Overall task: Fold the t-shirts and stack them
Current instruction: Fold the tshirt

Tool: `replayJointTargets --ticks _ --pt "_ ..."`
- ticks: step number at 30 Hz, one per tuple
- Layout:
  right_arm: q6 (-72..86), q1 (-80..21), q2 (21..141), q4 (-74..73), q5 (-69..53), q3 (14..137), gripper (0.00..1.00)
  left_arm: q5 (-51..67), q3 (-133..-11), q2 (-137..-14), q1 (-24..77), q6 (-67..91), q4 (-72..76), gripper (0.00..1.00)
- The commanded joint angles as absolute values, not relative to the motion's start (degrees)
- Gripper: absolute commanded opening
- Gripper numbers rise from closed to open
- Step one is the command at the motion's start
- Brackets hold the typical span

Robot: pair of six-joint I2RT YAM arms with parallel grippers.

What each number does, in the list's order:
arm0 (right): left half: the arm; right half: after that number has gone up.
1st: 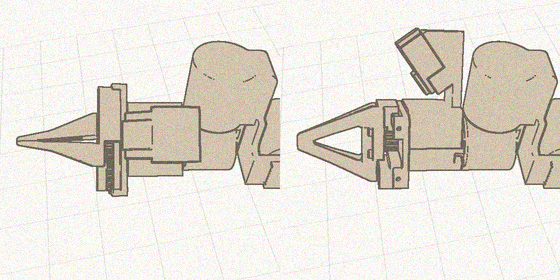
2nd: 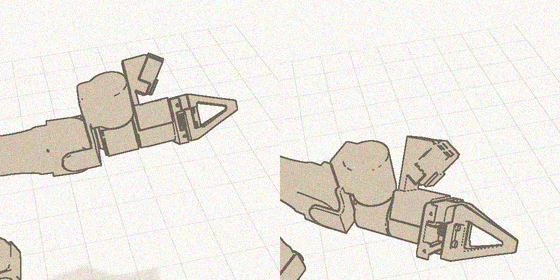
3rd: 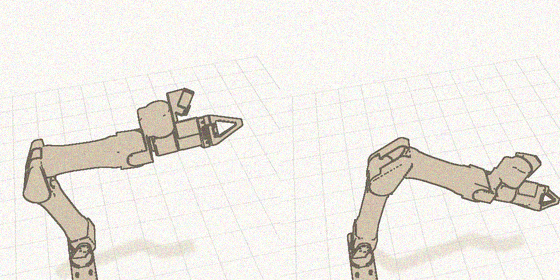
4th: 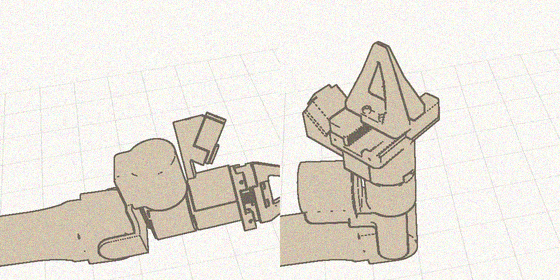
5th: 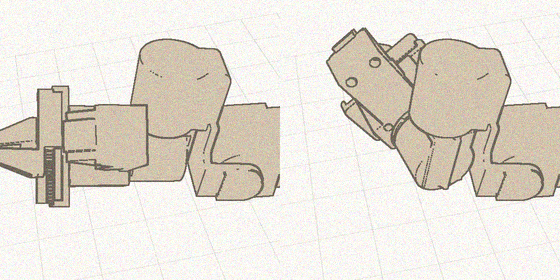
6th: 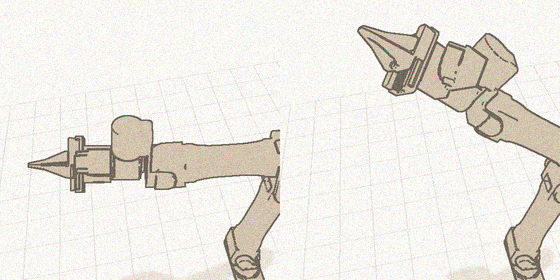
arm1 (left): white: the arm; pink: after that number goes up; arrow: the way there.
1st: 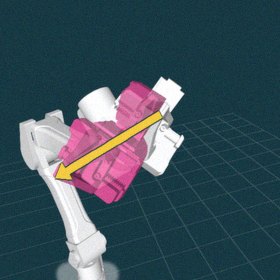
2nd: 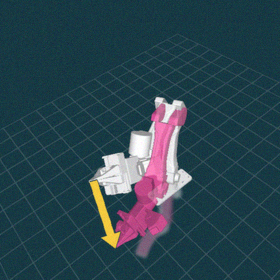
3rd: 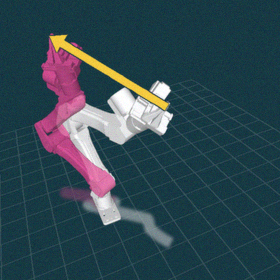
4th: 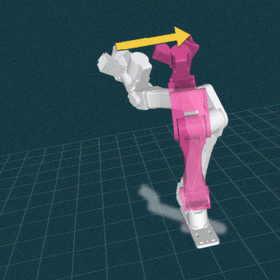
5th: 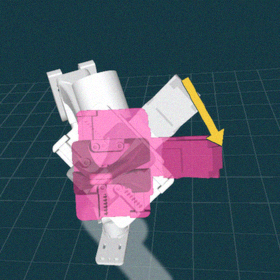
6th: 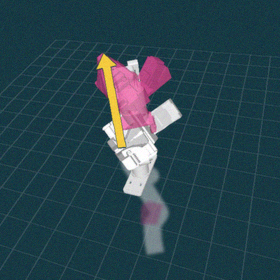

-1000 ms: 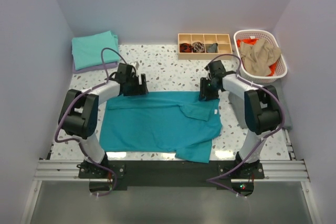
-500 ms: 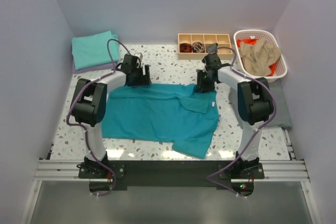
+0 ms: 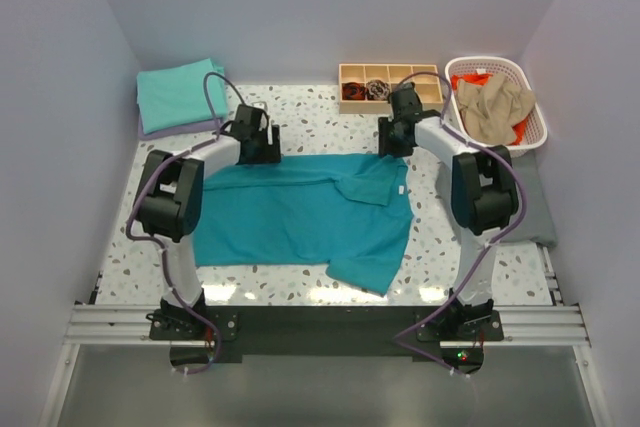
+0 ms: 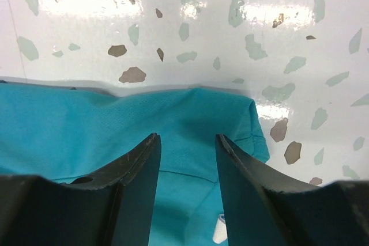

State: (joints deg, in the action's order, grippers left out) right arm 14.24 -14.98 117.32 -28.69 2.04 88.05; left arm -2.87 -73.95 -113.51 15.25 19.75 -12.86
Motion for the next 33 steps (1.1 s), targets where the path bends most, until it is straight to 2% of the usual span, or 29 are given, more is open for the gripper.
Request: replayJointTargets --ticks 1,7,11,14,20,28,33 --pt "10.2 -14.9 110.3 -24.8 0.1 87.5 0.48 -1.6 -71.5 -110.9 15.2 18.2 -13.3 0.83" --pt "10.6 -15.1 100.3 -25.4 -1.4 82.6 0.49 2.6 -71.1 -104.6 15.8 18.5 -10.3 0.83" --pt "12.8 -15.1 95.5 -25.3 -1.4 76.6 0.49 15.6 -67.2 -99.6 17.1 21.3 -4.6 0.83" --pt "13.6 -15.1 93.1 -24.4 -1.8 72.8 0.49 20.7 -62.7 -97.0 19.2 25.7 2.1 0.8" --pt "14.4 -15.0 92.0 -23.7 -2.8 68.2 0.49 21.7 -54.9 -96.9 25.3 34.3 14.3 0.76" --pt "14.6 -15.1 90.9 -22.3 -4.0 64.3 0.49 20.4 -46.4 -102.2 30.8 45.3 36.6 0.59" --pt "15.0 -15.1 91.1 -21.8 -4.7 63.4 0.49 17.9 -45.2 -105.5 32.8 47.6 40.8 0.57"
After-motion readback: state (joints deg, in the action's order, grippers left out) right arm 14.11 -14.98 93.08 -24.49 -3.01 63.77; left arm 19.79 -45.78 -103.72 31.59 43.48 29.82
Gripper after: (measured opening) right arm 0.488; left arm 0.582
